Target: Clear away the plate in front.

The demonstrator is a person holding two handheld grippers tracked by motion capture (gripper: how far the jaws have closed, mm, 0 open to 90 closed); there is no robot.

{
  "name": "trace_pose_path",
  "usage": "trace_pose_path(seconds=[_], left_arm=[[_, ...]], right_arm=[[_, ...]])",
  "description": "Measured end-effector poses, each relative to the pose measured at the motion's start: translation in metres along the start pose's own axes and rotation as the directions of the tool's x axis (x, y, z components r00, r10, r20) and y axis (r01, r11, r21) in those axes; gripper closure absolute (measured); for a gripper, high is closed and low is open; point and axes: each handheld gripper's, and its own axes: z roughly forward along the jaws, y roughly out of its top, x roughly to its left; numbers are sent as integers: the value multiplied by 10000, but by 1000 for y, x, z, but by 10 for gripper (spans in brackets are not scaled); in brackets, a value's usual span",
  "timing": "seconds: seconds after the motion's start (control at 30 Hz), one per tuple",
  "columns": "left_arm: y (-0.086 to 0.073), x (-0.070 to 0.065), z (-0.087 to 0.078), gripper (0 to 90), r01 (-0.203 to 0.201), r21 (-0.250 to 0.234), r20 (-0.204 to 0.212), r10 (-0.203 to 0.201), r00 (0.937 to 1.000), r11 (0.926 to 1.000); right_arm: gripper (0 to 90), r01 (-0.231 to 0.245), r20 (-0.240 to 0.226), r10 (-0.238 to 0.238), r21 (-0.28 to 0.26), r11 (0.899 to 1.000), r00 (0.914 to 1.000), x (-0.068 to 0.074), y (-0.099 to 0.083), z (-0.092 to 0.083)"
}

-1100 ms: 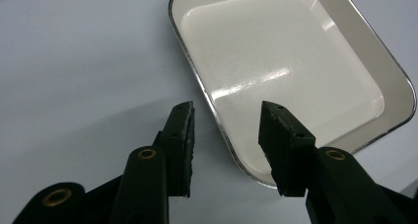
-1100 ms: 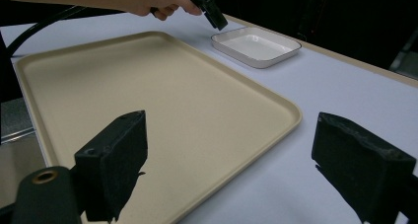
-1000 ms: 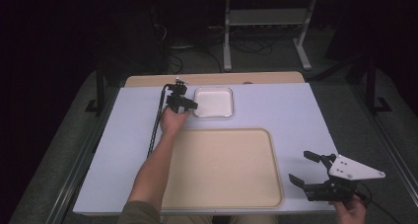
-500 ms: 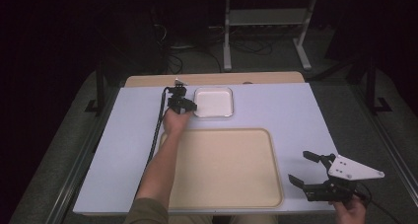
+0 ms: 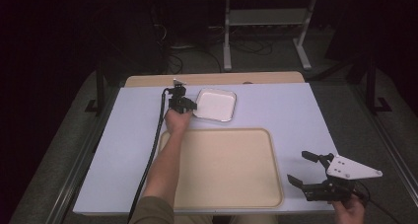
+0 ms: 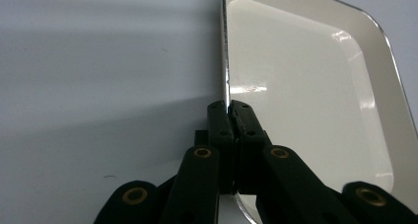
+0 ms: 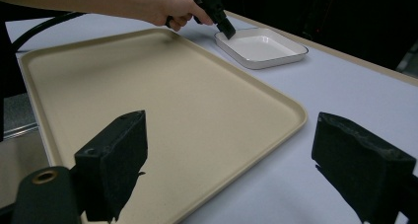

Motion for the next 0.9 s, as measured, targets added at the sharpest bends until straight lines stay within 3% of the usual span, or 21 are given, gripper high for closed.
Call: trace_pose_path(seconds=[0.07, 0.3, 0.47, 0.9], left_arm=[[0, 1, 0, 882, -16, 6, 60, 16, 10000, 10000], [0, 5, -1, 884, 563, -118, 307, -559, 9980, 9983], [1, 7, -3, 885, 998, -258, 666, -979, 9930, 9947], [5, 9, -18, 885, 1316, -704, 944, -1247, 9877, 9888]], right_arm=[[129, -10, 3, 10, -16, 10000, 10000, 0, 0, 0], [129, -90, -43, 90, -36, 10000, 10000, -1, -1, 0], [129, -76, -104, 76, -30, 10000, 9999, 0, -2, 1], [129, -344, -50, 343, -138, 9993, 9994, -4, -4, 0]])
